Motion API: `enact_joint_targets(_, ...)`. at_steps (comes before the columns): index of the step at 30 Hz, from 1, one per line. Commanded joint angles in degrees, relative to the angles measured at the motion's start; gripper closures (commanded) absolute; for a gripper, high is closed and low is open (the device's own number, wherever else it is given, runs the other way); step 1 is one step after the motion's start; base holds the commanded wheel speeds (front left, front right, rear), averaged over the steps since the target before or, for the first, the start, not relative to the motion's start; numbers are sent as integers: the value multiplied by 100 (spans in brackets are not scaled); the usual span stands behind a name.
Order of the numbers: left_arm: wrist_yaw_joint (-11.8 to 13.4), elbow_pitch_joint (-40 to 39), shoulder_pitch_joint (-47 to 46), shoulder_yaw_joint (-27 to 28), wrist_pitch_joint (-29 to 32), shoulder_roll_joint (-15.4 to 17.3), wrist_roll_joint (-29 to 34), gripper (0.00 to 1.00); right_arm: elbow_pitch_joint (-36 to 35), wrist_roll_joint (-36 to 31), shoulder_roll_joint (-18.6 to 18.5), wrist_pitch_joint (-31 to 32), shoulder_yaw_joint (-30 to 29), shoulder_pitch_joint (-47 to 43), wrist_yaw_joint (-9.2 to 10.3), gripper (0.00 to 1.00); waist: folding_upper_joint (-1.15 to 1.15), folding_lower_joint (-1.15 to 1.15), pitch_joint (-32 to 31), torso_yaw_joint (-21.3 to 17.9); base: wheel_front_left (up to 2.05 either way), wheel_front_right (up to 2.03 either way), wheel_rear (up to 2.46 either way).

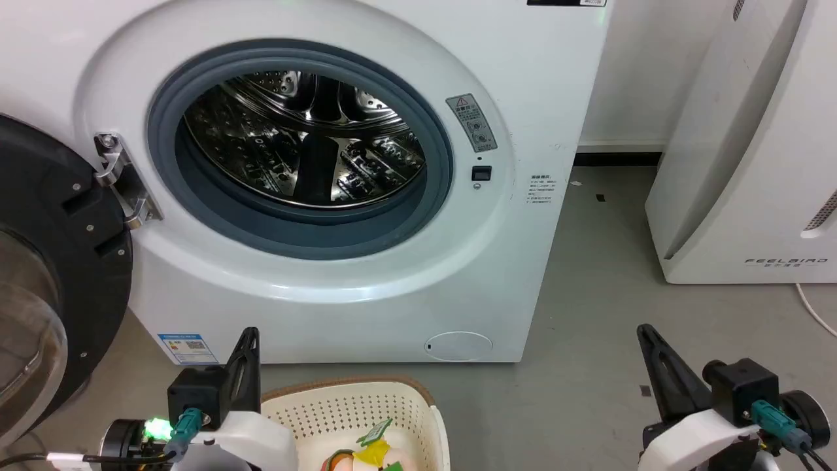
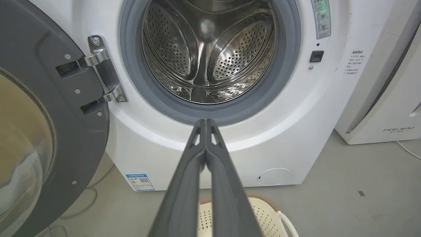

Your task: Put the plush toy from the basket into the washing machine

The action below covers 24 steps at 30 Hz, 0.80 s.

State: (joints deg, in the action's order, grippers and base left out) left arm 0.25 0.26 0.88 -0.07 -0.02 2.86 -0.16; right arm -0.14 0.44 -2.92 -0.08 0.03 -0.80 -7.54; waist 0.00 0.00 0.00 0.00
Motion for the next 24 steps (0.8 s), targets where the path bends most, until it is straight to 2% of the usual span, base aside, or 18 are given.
enact_joint_targets(1, -25, -26, -88, 7, 2, 1, 16, 100, 14, -44, 4, 8, -3, 80, 5, 100, 0, 0, 0, 0, 0, 0, 0)
enact_joint_targets(3, -25, -26, -88, 7, 2, 1, 16, 100, 14, -44, 4, 8, -3, 80, 5, 100, 0, 0, 0, 0, 0, 0, 0)
enact_joint_targets(4, -25, -26, -88, 7, 2, 1, 16, 0, 14, -44, 4, 8, -3, 80, 5, 0, 0, 0, 0, 0, 0, 0, 0)
enact_joint_targets(5, 3, 0, 2, -3, -3, 0, -1, 100, -1, 3, 0, -2, 1, -2, 0, 100, 0, 0, 0, 0, 0, 0, 0)
enact_joint_targets(6, 3, 3, 4, -5, -5, 0, -1, 0, -1, 5, 0, -3, -1, -3, 0, 0, 0, 0, 1, 0, 0, 0, 0)
enact_joint_targets(24, 73, 95, -2, -116, -192, 0, -102, 0, -36, 49, 1, -191, -95, 1, 1, 0, 0, 0, 68, -12, 0, 0, 0)
